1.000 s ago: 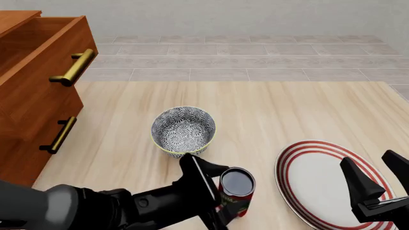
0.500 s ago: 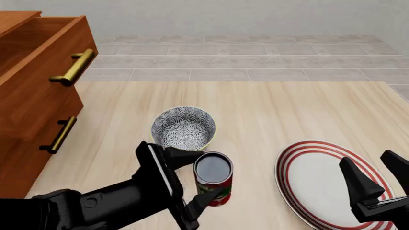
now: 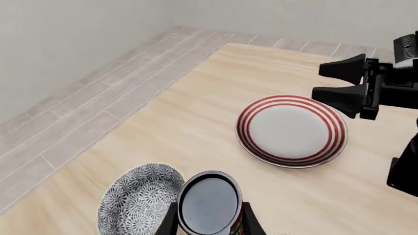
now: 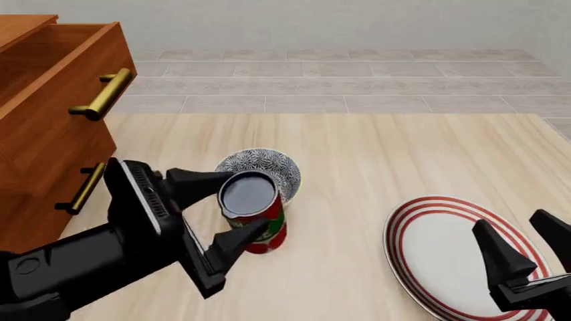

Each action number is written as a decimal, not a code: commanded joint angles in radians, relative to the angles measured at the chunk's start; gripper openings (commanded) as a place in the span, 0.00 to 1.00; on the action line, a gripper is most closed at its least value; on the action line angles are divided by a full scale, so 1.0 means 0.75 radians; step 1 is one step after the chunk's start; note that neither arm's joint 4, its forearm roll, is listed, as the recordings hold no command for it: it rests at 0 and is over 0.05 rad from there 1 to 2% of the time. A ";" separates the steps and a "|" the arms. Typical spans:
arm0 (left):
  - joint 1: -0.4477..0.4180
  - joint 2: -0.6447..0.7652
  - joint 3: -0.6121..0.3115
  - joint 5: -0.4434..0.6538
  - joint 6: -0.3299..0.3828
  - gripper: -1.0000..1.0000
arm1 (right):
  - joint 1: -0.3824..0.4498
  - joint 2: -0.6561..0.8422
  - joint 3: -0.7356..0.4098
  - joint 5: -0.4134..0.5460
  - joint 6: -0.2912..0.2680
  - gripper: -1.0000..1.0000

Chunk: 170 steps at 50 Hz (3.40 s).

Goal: Put the ketchup in the top drawer of the cabinet.

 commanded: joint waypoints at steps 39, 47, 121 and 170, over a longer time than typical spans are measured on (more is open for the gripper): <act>0.183 -0.540 -0.250 0.625 0.106 0.00 | 0.013 0.017 0.000 -0.003 -0.010 1.00; 0.233 -0.606 -0.314 0.704 0.104 0.00 | 0.017 0.017 0.000 -0.004 -0.012 1.00; 0.626 -0.440 -0.889 1.259 0.066 0.00 | 0.021 -0.039 -0.001 0.026 -0.050 1.00; 0.998 -0.283 -1.066 1.315 0.147 0.00 | 0.051 0.046 -0.001 -0.027 -0.066 1.00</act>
